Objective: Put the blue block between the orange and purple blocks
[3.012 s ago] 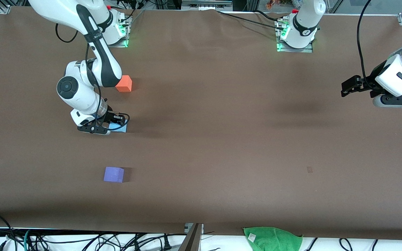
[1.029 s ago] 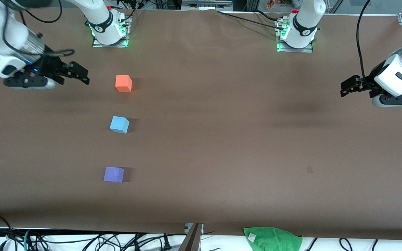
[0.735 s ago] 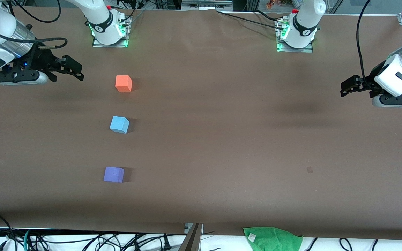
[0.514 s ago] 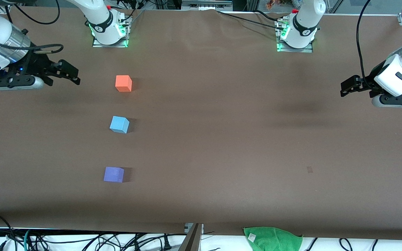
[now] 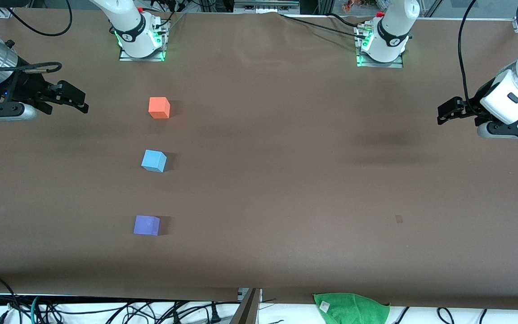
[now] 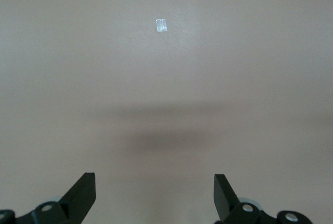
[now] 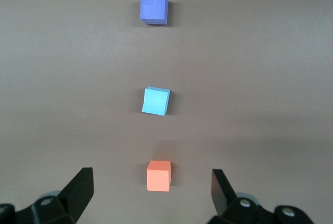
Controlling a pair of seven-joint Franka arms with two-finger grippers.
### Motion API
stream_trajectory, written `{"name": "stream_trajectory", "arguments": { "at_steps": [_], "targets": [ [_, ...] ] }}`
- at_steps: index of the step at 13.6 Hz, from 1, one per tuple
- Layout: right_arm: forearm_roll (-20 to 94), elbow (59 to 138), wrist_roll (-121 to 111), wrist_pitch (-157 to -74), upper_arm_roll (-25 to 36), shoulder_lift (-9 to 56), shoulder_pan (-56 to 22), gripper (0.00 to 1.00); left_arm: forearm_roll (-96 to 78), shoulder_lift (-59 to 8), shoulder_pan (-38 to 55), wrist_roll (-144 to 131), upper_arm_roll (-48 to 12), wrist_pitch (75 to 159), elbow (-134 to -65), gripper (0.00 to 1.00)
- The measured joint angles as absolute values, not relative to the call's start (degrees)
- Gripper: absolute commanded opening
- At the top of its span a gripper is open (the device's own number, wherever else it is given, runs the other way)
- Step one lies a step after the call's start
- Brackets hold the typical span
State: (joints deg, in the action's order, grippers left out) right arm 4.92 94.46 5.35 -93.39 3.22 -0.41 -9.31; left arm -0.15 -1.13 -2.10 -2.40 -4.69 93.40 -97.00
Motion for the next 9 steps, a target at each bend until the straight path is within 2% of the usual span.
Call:
{"name": "stream_trajectory", "arguments": {
  "at_steps": [9],
  "targets": [
    [3.13,94.22,2.35,-91.91,2.85,-0.4,-9.23,1.0,-0.15,-1.13,-2.1,-2.4,-4.69,93.32,-97.0,1.0]
  ]
}}
